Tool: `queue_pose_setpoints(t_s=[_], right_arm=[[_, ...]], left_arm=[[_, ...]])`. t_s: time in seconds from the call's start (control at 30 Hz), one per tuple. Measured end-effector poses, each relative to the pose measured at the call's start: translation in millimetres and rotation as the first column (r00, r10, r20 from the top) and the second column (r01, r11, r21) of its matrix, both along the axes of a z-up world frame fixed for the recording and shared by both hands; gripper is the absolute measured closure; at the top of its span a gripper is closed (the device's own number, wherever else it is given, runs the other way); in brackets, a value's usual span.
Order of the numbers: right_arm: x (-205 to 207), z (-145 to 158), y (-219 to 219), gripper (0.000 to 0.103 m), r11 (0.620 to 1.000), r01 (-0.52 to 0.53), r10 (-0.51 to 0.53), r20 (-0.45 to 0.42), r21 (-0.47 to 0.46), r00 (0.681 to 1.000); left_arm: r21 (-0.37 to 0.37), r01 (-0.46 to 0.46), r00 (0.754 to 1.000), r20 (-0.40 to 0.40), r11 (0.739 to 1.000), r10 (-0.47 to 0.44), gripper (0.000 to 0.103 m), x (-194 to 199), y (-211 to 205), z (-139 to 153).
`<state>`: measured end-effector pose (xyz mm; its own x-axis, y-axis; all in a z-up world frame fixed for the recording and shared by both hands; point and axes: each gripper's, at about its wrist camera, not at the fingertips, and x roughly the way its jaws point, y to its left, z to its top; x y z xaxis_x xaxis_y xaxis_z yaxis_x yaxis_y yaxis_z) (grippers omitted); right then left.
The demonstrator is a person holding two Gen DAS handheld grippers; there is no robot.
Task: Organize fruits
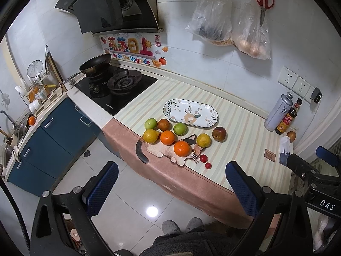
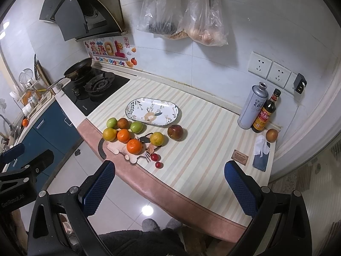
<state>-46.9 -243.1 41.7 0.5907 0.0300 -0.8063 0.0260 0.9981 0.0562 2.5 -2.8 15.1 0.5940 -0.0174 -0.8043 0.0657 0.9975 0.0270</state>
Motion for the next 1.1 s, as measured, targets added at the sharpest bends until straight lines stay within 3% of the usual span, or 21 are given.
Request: queue_pose_setpoints(t_s=[1.1], right_arm=[[1.4, 0.5, 5.6, 0.0, 1.0, -0.001, 0.001, 0.002, -0.002, 1.0]], left_arm=[[-0.015, 0.0, 1.0, 0.004, 1.0, 0.0, 0.0, 5.5, 0.3, 6.7]])
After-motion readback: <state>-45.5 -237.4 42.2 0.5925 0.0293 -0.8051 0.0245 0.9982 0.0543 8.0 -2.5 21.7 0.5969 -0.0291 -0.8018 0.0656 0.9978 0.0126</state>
